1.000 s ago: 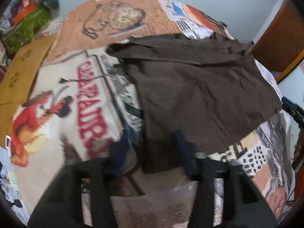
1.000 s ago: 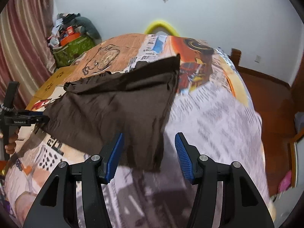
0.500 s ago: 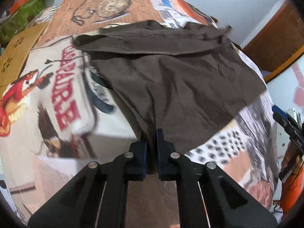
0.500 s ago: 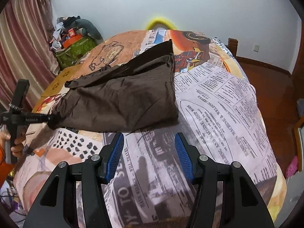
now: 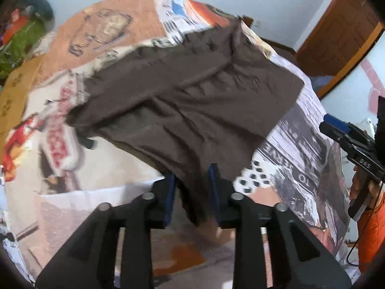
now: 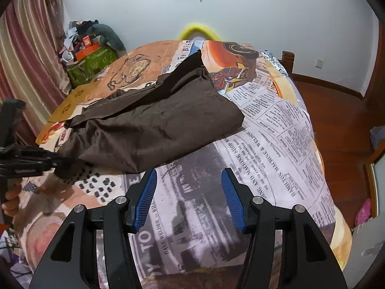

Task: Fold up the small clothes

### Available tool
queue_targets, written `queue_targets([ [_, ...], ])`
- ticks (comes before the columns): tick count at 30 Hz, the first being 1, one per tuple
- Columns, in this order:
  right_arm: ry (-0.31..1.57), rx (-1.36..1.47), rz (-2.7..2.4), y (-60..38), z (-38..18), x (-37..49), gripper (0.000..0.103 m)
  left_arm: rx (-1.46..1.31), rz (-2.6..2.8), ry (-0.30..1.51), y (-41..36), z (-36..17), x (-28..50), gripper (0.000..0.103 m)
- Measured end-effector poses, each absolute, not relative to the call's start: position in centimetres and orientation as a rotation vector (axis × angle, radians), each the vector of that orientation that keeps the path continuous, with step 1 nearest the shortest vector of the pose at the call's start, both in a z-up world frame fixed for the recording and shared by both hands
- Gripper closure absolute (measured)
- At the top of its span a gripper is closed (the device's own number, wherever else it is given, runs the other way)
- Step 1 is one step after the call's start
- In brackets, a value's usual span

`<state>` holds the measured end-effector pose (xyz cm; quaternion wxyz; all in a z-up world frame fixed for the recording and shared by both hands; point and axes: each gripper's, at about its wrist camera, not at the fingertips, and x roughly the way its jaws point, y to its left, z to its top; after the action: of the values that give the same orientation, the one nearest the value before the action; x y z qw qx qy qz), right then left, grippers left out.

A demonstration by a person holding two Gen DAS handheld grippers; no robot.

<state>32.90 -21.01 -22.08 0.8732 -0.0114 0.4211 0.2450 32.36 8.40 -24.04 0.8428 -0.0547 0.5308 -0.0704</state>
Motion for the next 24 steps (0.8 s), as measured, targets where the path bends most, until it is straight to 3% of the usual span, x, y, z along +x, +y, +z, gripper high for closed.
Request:
queue_targets([
  [8,0.928,0.048,0.499,-20.8,-23.6,35.4,0.051,-0.139,0.014,0.999,16.7,-21.1,34.1,0.055],
  [13,0.931,0.053,0.491,-20.1,-24.1,36.4,0.051,-0.174,0.075,1.01,20.5,-22.6,38.9,0.052],
  [17,0.924,0.036,0.48,-19.8,-24.5,37.0,0.051,-0.203,0.065,1.043,21.8,-25.1,42.8,0.043],
  [23,0.893,0.01,0.469,-19.6,-24.5,37.9,0.051,-0.285,0.031,1.169,21.9,-29.7,47.0,0.044],
  [24,0.892,0.011,0.466,-19.6,-24.5,38.1,0.051,-0.303,0.017,1.171,21.9,-30.1,47.2,0.05],
])
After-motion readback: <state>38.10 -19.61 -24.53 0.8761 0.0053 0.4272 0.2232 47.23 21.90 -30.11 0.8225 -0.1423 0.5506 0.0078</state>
